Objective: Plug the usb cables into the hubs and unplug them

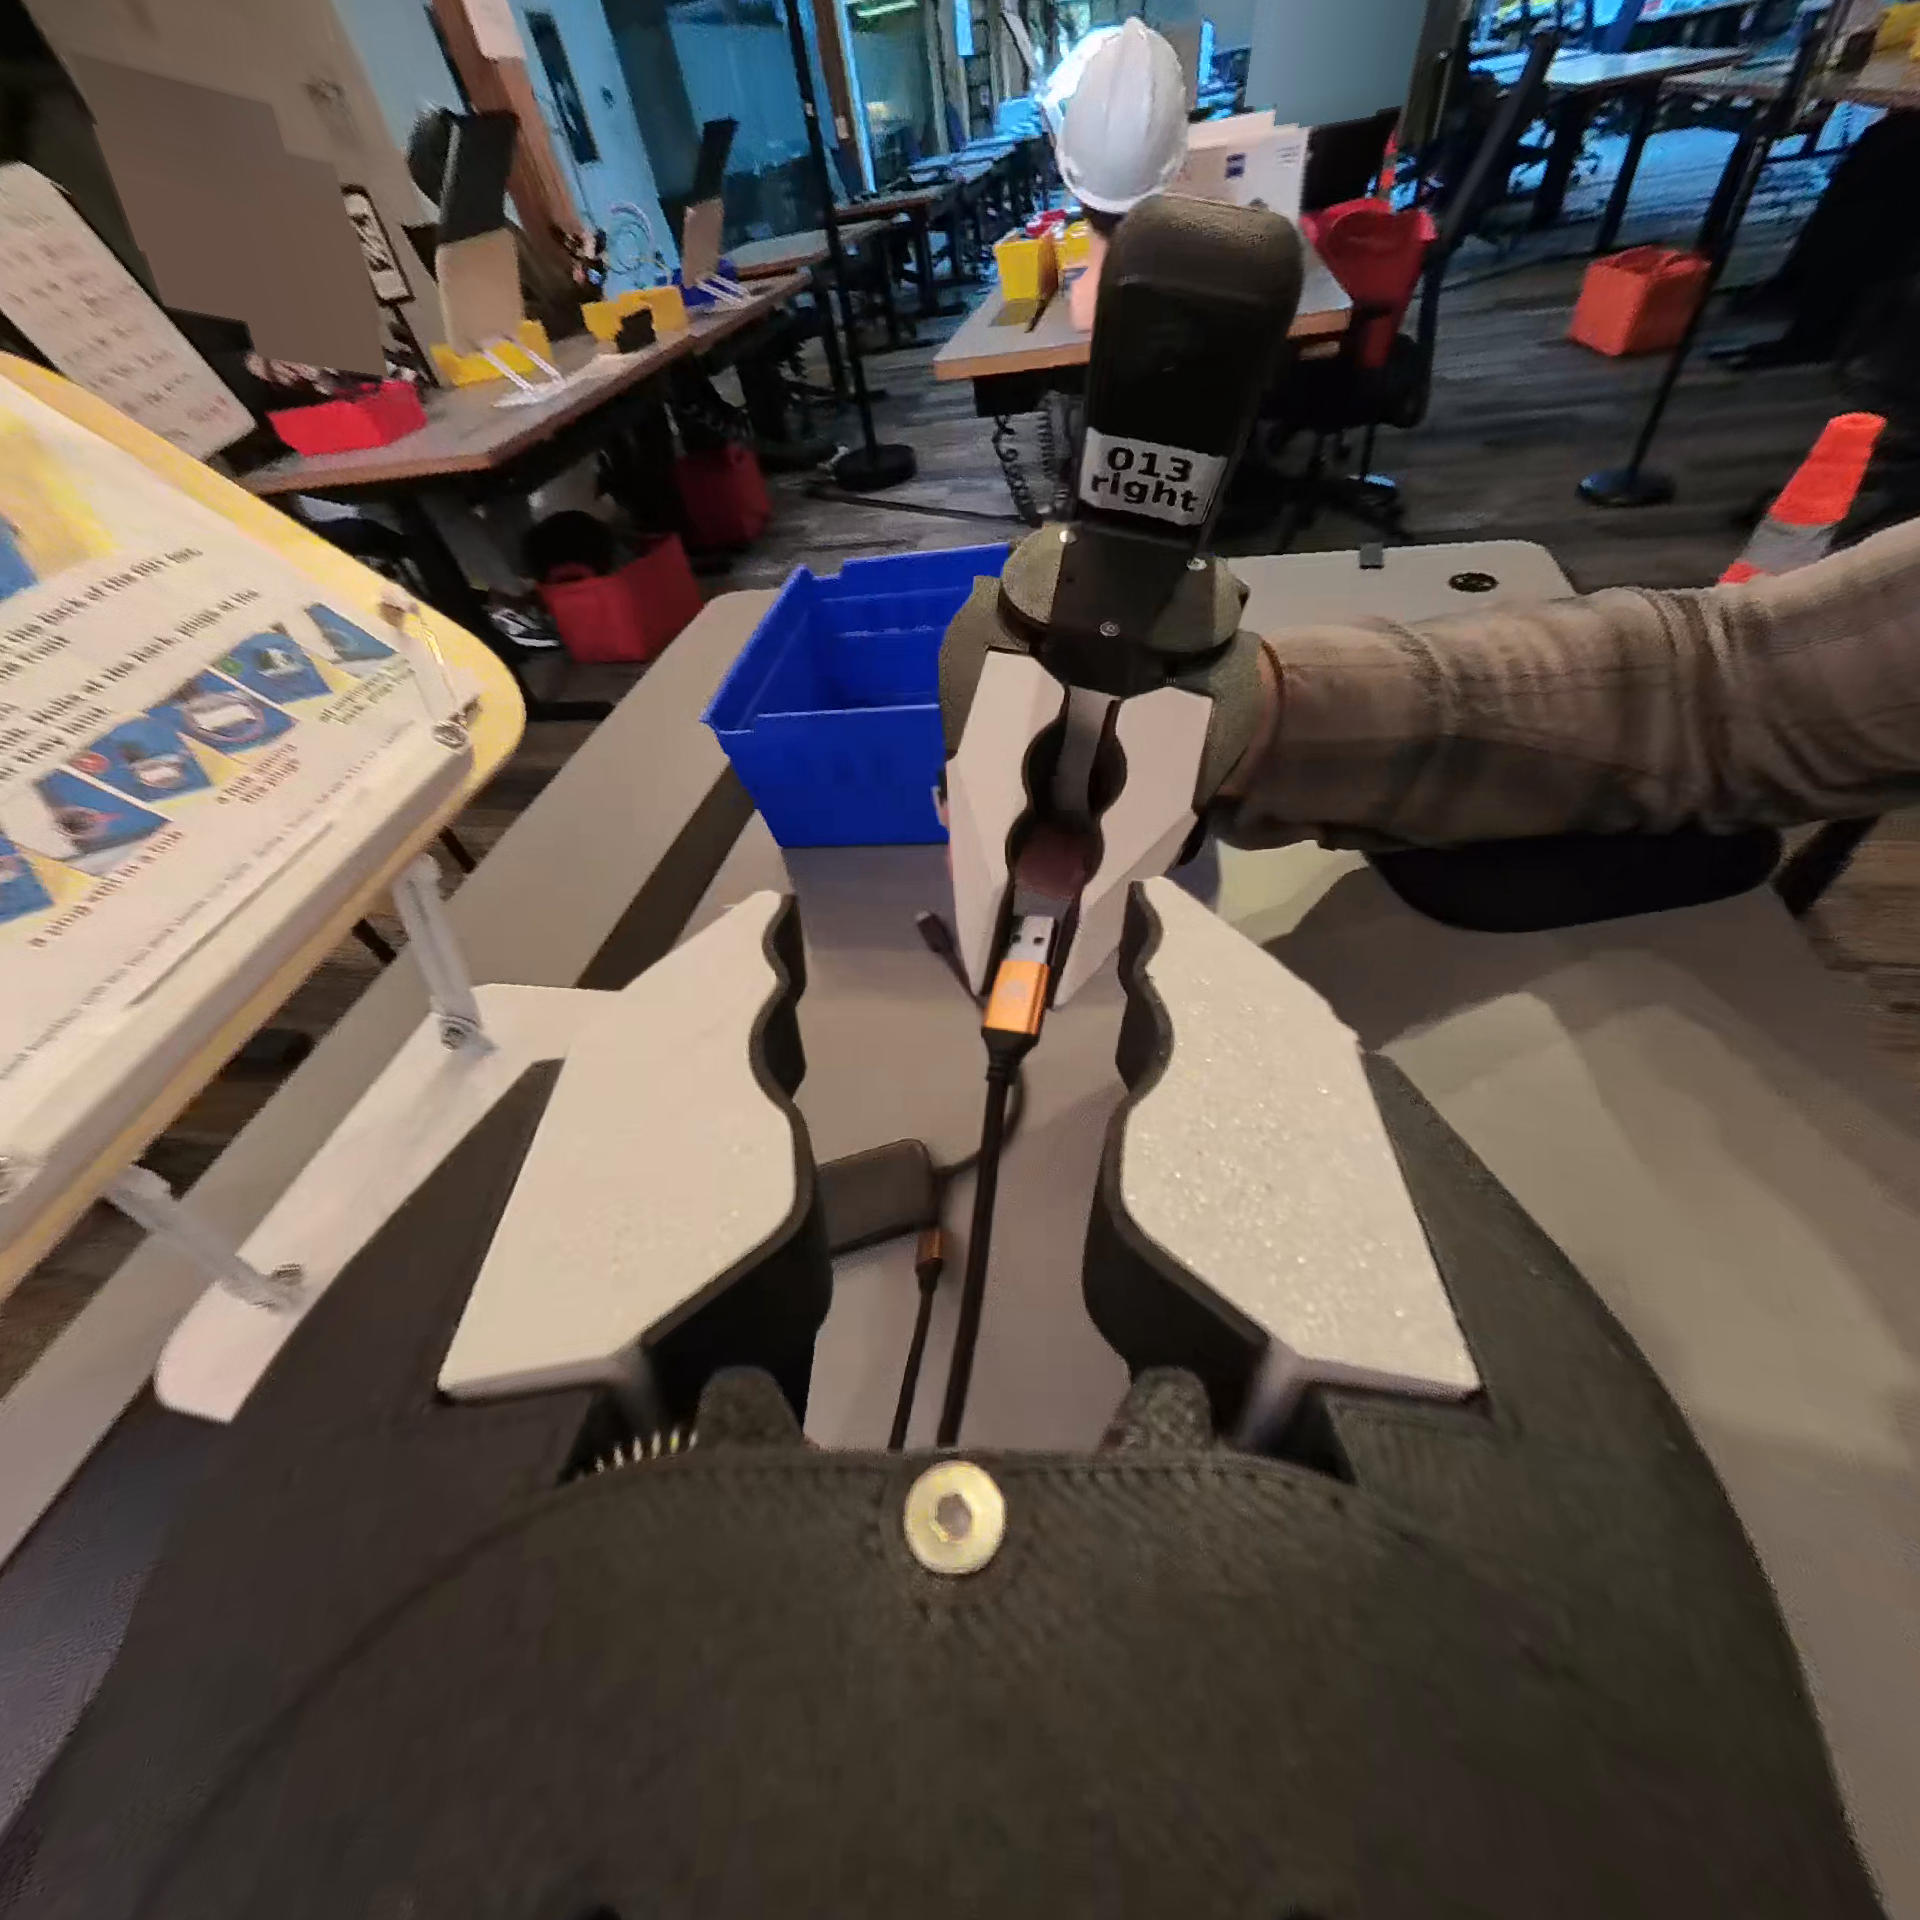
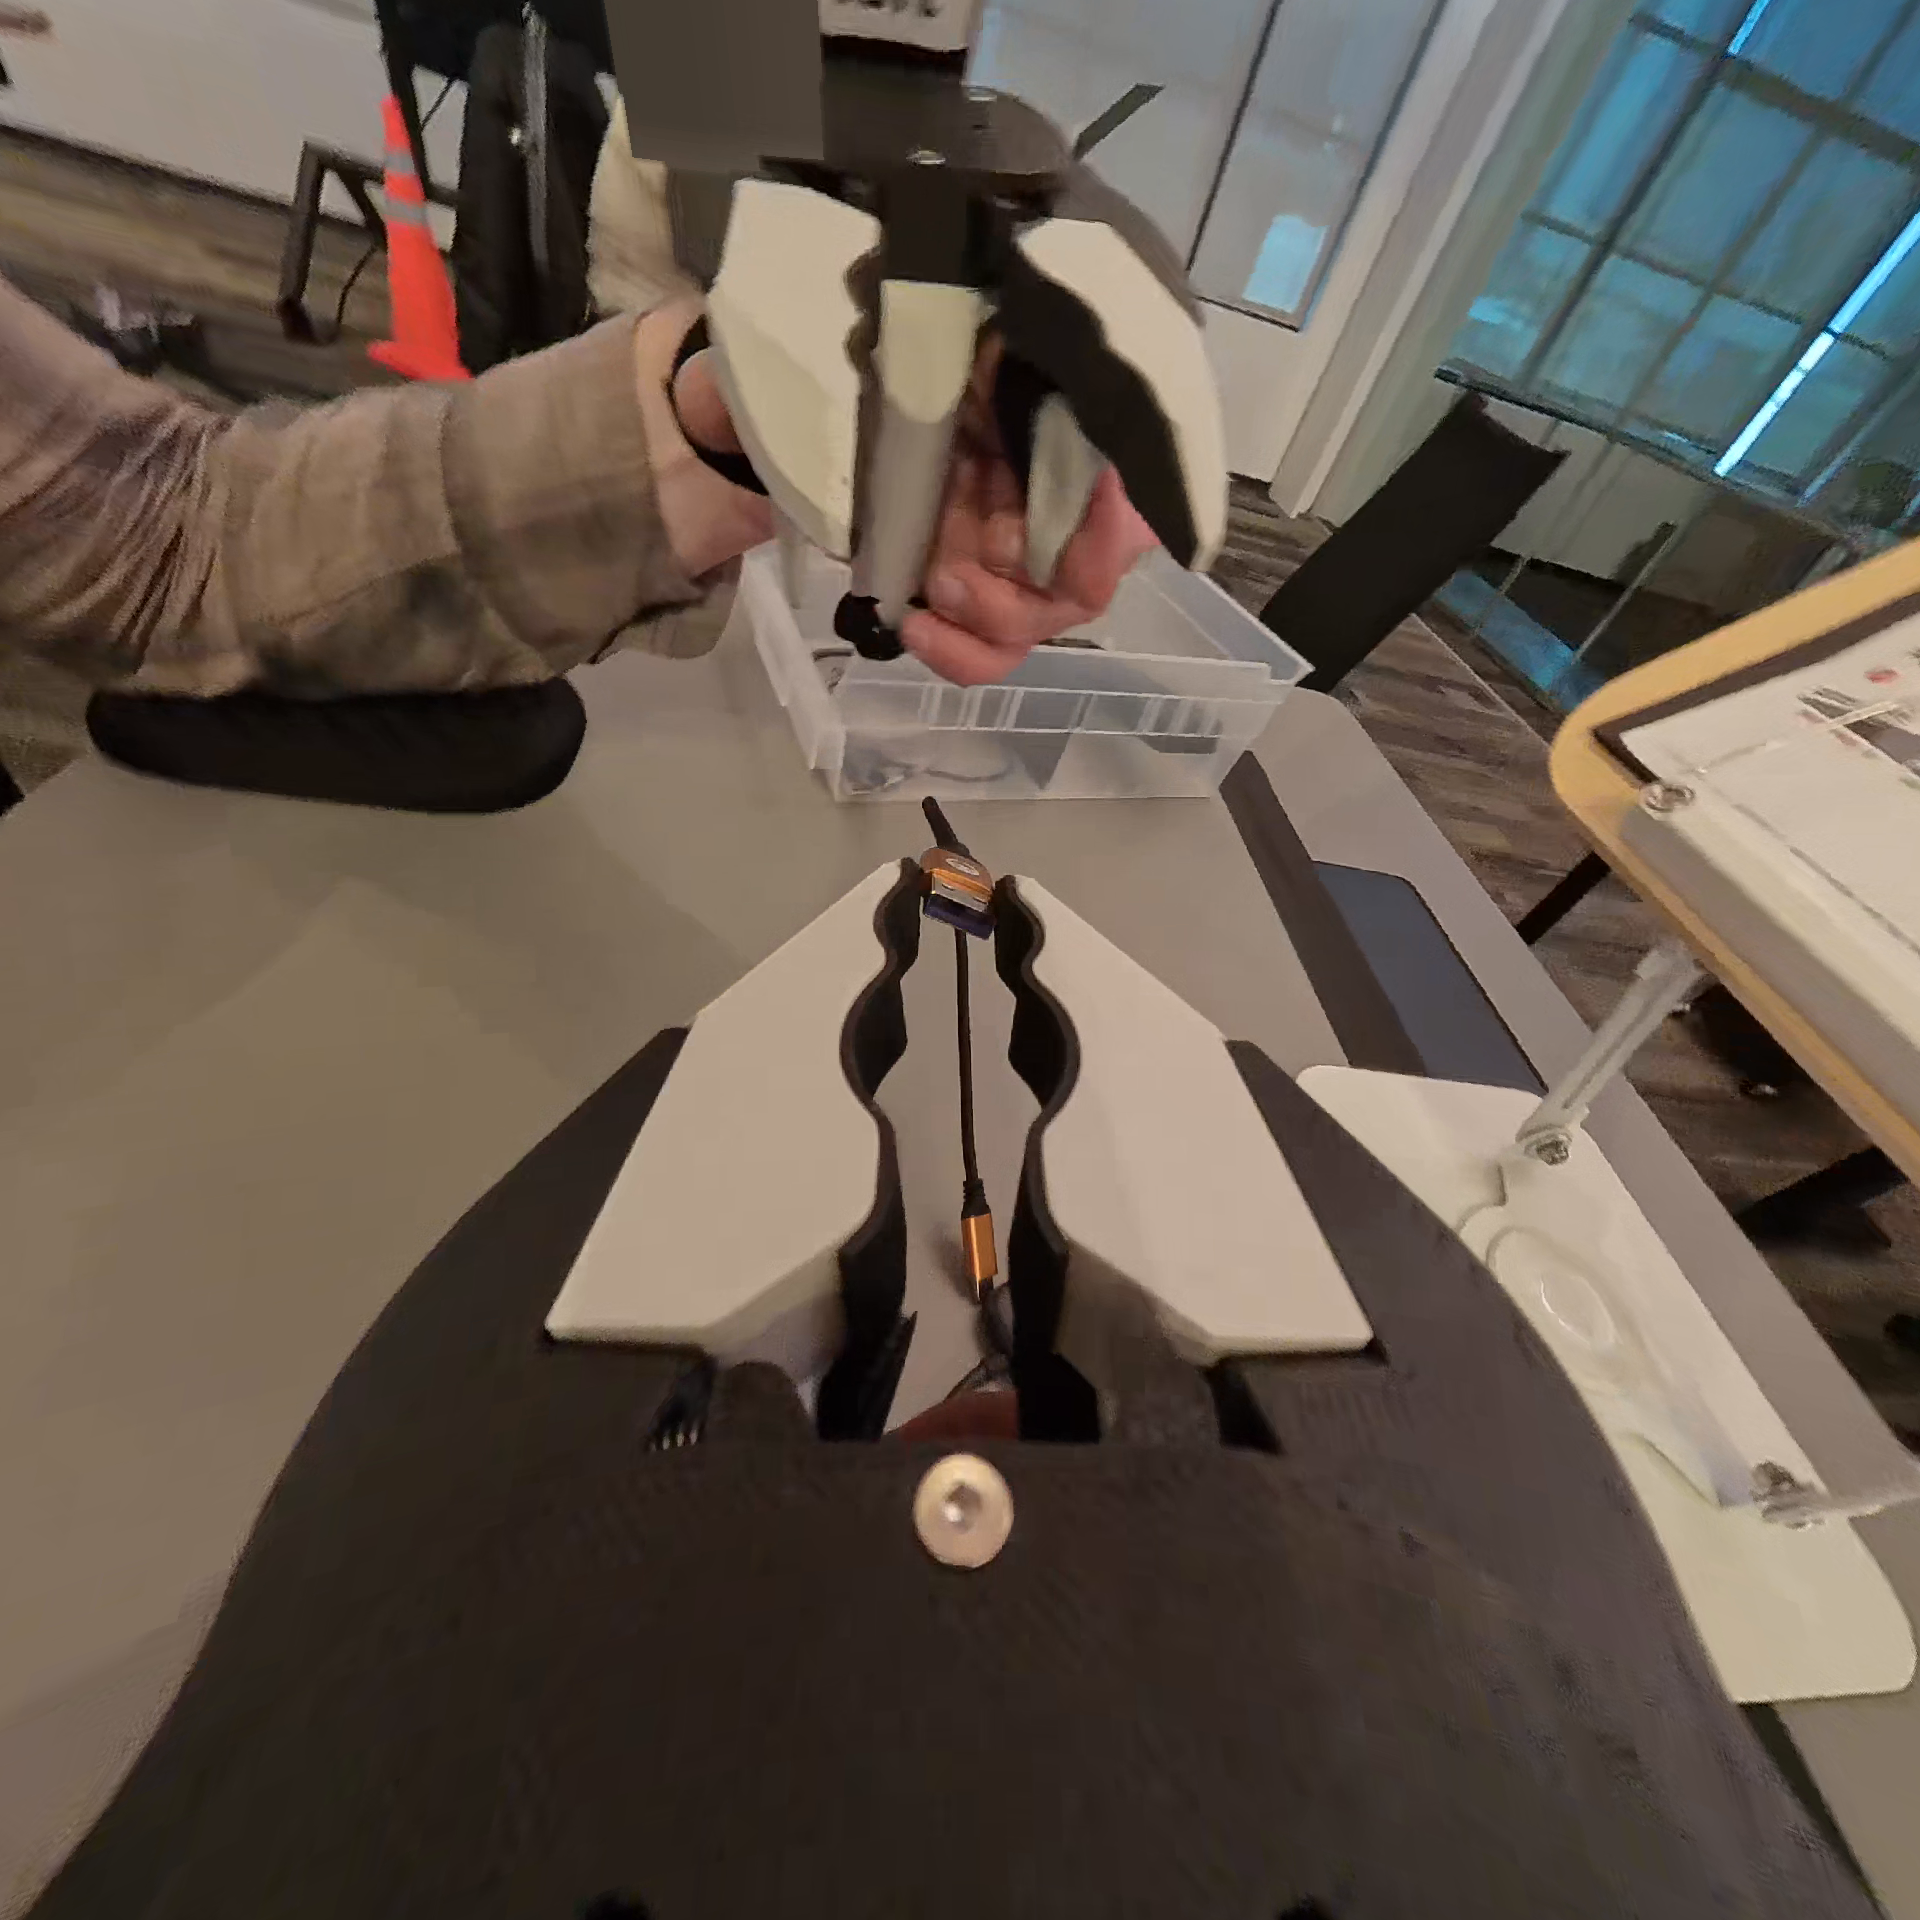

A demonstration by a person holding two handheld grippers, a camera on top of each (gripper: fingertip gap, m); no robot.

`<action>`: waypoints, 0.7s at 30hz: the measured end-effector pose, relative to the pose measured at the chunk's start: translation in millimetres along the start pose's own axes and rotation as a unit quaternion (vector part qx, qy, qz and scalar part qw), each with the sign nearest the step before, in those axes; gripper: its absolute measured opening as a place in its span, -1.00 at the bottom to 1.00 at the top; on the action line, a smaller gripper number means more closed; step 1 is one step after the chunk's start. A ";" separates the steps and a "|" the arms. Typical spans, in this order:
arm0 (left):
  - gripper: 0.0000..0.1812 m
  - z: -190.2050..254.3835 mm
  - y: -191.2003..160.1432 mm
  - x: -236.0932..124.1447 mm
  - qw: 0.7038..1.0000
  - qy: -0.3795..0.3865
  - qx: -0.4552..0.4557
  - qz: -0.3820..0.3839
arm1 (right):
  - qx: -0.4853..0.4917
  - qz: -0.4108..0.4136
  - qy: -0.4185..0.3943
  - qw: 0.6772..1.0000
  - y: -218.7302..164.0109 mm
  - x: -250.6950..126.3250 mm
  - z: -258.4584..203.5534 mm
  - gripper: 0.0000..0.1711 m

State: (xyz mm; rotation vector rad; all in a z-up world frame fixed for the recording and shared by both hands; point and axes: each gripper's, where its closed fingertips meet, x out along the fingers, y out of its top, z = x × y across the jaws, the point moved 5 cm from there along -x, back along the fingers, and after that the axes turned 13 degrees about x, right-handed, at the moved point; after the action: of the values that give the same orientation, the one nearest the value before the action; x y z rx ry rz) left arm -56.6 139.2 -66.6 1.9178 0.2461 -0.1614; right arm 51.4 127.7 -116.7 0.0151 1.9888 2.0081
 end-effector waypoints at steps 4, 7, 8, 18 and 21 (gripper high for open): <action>-0.34 7.4 -9.6 9.8 0.998 -0.054 -0.041 0.009 | -0.046 -0.002 0.010 0.999 0.5 5.3 -12.7 -0.86; -0.32 18.5 -19.7 20.1 0.989 -0.121 -0.084 0.014 | -0.089 -0.005 0.005 0.996 2.0 6.1 -19.5 -0.86; -0.32 21.9 -22.8 23.1 0.986 -0.138 -0.095 0.015 | -0.098 -0.004 0.003 0.995 3.1 6.0 -21.1 -0.86; -0.74 26.6 -33.8 35.9 0.993 -0.115 -0.024 -0.003 | -0.074 0.058 0.003 0.996 15.9 -5.4 -17.0 -0.86; -0.83 24.6 -28.9 37.9 0.994 -0.102 -0.024 0.028 | -0.054 0.083 0.003 0.995 18.5 -10.6 -12.3 -0.86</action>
State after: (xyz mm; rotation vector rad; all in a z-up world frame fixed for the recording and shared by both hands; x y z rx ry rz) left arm -26.9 129.5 -110.2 1.8423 0.0592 -0.3091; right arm 54.8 113.6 -96.8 0.1538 1.9374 2.2182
